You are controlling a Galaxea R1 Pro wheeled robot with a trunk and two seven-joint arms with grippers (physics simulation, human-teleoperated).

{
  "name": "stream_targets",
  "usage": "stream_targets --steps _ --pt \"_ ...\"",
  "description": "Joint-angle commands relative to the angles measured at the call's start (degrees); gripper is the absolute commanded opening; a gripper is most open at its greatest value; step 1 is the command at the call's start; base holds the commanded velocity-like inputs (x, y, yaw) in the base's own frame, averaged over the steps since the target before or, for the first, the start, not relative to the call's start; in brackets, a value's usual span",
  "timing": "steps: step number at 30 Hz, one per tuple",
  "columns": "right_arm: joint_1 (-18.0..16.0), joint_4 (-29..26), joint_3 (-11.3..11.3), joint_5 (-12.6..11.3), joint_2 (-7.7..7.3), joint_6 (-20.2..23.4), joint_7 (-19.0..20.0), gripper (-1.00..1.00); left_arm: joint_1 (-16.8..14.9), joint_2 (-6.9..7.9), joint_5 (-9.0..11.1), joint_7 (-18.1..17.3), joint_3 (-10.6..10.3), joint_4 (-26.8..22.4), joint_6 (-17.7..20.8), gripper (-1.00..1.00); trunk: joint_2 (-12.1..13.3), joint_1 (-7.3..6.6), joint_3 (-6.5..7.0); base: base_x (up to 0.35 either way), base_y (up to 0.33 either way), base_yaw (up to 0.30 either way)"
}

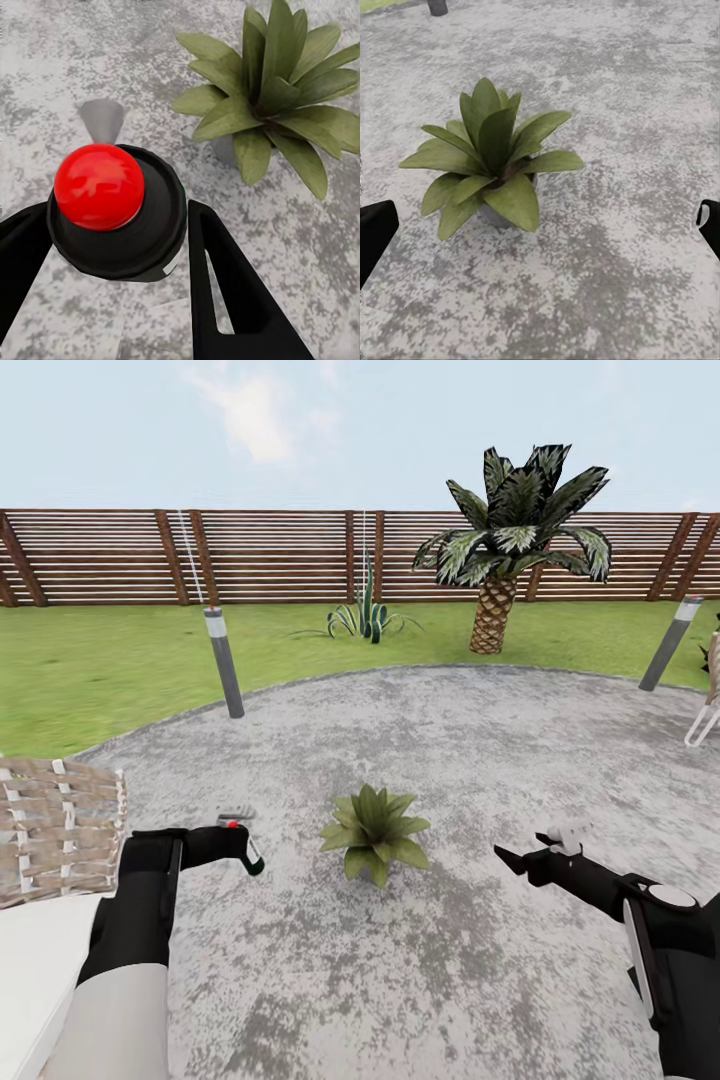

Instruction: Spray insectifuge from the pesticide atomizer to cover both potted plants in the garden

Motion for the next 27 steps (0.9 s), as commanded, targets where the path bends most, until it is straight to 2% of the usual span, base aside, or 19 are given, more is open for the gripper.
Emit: stream_targets --steps 1,25,27 --pt "-0.1 -0.1 -0.1 0.5 0.03 0.2 0.5 1.00 -0.1 -0.03 -0.5 -0.6 0.2 -0.1 0.1 -1.00 0.4 -0.24 0.13 0.000 0.000 0.000" --pt "-0.1 -0.1 -0.1 0.5 -0.16 0.2 0.5 1.00 0.0 -0.14 -0.4 -0.6 -0.2 0.0 0.5 -1.00 10.0 -5.51 4.44 0.000 0.000 0.000" --pt "-0.1 -0.1 -0.2 0.5 -0.16 0.2 0.5 1.00 0.0 -0.15 -0.4 -0.6 -0.2 0.0 0.5 -1.00 10.0 -5.51 4.44 0.000 0.000 0.000"
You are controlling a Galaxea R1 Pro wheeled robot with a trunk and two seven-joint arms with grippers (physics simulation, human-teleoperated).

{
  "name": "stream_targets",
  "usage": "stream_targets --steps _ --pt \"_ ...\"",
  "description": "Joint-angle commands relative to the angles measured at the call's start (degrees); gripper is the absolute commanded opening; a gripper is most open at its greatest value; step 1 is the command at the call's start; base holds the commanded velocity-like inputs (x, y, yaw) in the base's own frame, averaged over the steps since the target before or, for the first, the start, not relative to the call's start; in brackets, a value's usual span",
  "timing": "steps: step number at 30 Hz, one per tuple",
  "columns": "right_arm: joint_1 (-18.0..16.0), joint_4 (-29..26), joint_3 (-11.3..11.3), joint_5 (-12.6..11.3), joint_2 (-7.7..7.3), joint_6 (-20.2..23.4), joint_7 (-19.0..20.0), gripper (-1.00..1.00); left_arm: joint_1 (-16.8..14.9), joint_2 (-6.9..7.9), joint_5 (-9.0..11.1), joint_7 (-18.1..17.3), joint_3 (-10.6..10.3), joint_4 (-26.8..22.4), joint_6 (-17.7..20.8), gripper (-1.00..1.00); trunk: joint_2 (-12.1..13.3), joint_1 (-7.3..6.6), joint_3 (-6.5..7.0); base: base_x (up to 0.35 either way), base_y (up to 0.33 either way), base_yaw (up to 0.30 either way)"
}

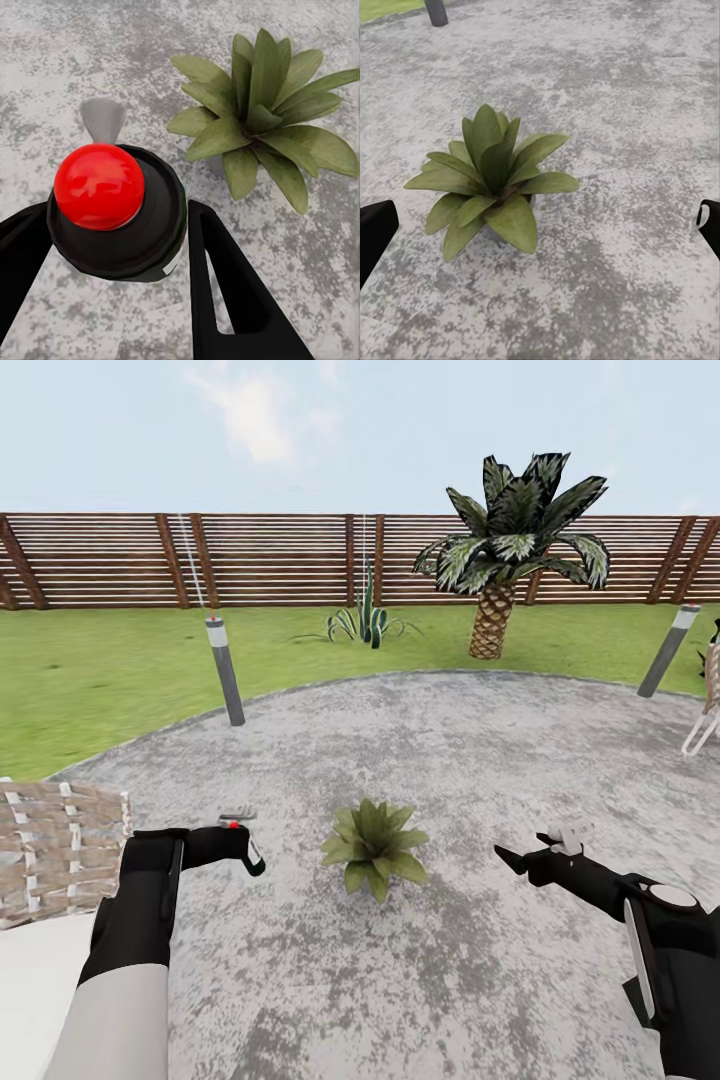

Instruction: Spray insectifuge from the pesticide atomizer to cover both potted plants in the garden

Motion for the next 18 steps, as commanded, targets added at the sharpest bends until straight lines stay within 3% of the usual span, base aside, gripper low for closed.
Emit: stream_targets --steps 1,10,18 --pt "-0.1 -0.1 -0.1 0.5 0.02 0.2 0.5 1.00 -0.1 -0.03 -0.5 -0.6 0.2 -0.2 0.2 -1.00 0.0 -0.01 -0.06 0.000 0.000 0.000" --pt "-0.1 0.0 -0.1 0.5 0.02 0.2 0.5 1.00 -0.1 0.07 -0.4 -0.7 0.4 -1.1 0.2 -1.00 0.0 -0.01 -0.06 0.030 0.000 0.000" --pt "0.0 0.0 -0.2 0.5 0.01 0.2 0.5 1.00 -0.1 0.09 -0.3 -0.8 0.5 -1.2 0.2 -1.00 0.0 -0.01 -0.06 0.258 0.000 0.000"
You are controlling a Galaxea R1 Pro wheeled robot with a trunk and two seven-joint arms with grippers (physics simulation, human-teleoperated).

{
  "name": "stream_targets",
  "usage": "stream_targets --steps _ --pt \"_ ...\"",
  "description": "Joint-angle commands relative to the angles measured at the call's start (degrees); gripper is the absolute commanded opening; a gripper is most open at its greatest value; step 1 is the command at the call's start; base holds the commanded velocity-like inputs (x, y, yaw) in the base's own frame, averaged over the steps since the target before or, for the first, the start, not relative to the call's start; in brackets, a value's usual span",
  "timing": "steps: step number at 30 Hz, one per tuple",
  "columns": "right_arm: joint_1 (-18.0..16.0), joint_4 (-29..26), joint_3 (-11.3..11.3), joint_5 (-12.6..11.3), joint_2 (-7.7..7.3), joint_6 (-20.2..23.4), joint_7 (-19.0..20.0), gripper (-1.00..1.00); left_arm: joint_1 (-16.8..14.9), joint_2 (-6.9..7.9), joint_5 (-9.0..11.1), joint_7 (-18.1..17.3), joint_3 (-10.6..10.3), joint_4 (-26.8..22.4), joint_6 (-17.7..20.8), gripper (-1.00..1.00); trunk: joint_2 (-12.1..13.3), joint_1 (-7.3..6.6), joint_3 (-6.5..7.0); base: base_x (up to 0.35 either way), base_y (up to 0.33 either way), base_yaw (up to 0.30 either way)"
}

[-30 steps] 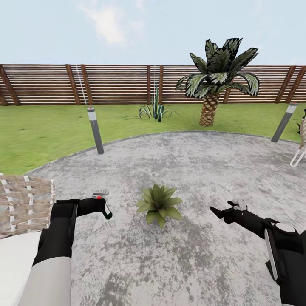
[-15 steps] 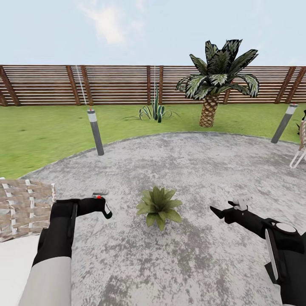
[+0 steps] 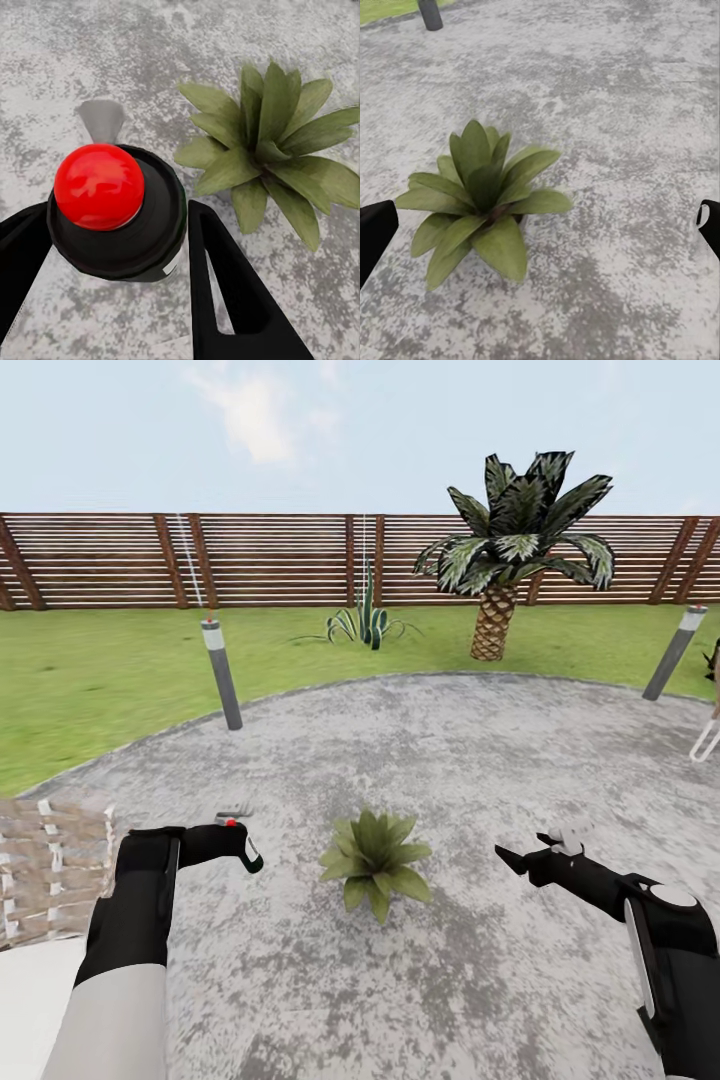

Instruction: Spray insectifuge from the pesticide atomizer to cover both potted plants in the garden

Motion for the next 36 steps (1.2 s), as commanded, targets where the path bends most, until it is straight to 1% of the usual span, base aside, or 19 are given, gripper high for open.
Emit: stream_targets --steps 1,13,21,36 --pt "-0.1 0.0 -0.1 0.5 0.01 0.2 0.5 1.00 -0.1 -0.06 -0.5 -0.6 0.2 -0.1 0.2 -1.00 0.0 0.02 -0.06 0.321 0.000 0.000" --pt "0.0 0.0 -0.3 0.4 0.09 0.2 0.5 1.00 -0.1 -0.15 -0.5 -0.6 0.1 -0.1 0.2 -1.00 0.0 0.02 -0.06 0.280 0.000 0.000" --pt "0.0 0.0 -0.4 0.4 0.07 0.2 0.5 1.00 -0.1 -0.10 -0.6 -0.7 0.1 -0.1 0.2 -1.00 0.0 0.02 -0.06 0.037 0.000 0.000" --pt "-0.1 0.0 -0.4 0.4 0.01 0.2 0.5 1.00 -0.1 -0.15 -0.5 -0.7 0.0 0.0 0.2 -1.00 6.0 -3.27 2.64 0.000 0.000 0.000"
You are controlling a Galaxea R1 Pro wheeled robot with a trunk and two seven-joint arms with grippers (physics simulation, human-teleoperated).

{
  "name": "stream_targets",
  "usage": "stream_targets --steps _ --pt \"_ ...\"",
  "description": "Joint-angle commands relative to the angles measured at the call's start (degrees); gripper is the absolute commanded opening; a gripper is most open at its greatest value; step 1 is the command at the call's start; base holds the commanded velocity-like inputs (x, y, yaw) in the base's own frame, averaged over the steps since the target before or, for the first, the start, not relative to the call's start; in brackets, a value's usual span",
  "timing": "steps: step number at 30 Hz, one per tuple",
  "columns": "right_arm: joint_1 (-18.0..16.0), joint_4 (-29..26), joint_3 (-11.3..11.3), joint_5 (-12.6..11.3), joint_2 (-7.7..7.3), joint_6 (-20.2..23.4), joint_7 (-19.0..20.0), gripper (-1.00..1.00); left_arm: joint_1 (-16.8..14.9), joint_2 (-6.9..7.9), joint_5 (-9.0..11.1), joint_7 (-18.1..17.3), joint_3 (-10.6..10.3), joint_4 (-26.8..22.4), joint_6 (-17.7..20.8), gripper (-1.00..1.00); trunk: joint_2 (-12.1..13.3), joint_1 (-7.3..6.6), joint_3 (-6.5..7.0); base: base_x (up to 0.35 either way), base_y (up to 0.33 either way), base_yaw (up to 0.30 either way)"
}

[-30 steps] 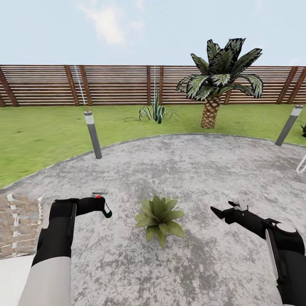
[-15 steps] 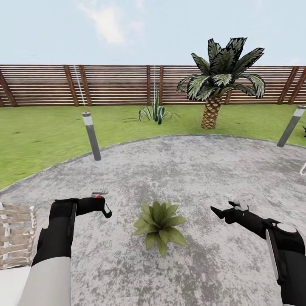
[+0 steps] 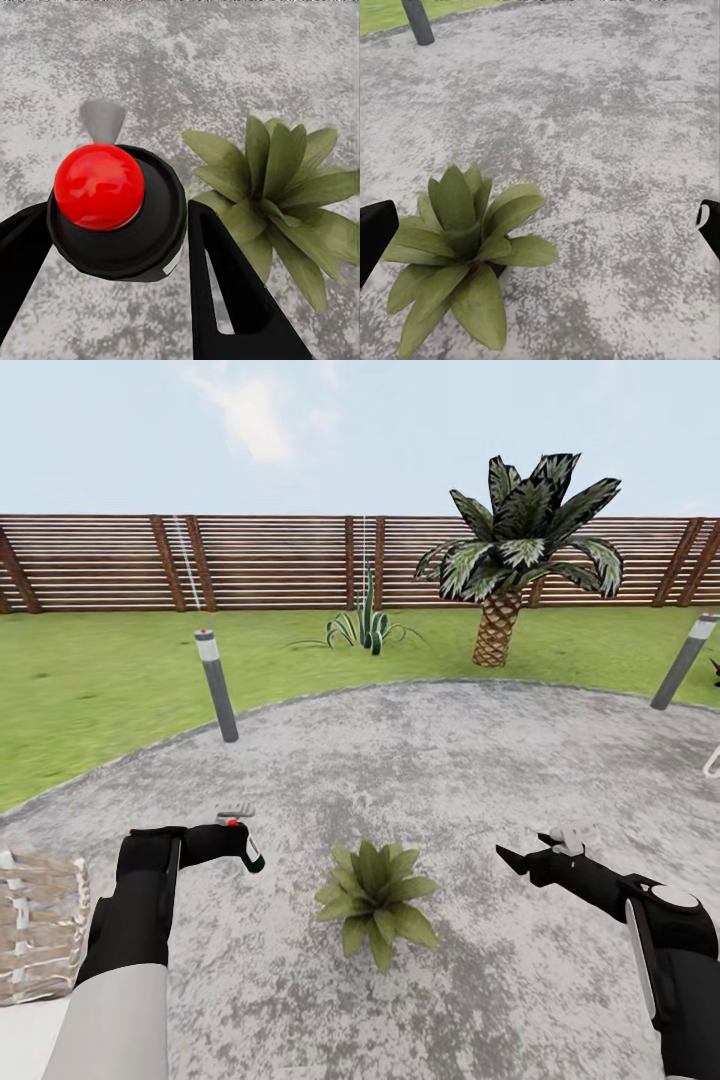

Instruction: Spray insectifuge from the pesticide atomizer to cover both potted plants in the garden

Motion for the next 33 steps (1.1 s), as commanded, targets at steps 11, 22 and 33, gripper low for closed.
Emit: stream_targets --steps 11,22,33 --pt "0.0 -0.1 -0.1 0.5 0.01 0.2 0.5 1.00 -0.1 -0.22 -0.5 -0.7 0.2 0.0 0.1 -1.00 4.4 -2.43 1.92 0.000 0.000 0.000" --pt "1.5 -1.8 -0.2 0.3 0.08 0.1 0.5 1.00 -0.1 -0.39 -0.6 -0.7 0.1 0.0 0.1 -1.00 8.8 -4.85 4.60 0.000 0.000 0.000" --pt "1.7 -2.0 -0.2 0.3 0.10 0.1 0.5 1.00 -0.1 -0.41 -0.6 -0.7 0.1 0.0 0.1 -1.00 10.0 -5.51 6.07 0.000 0.000 0.000"
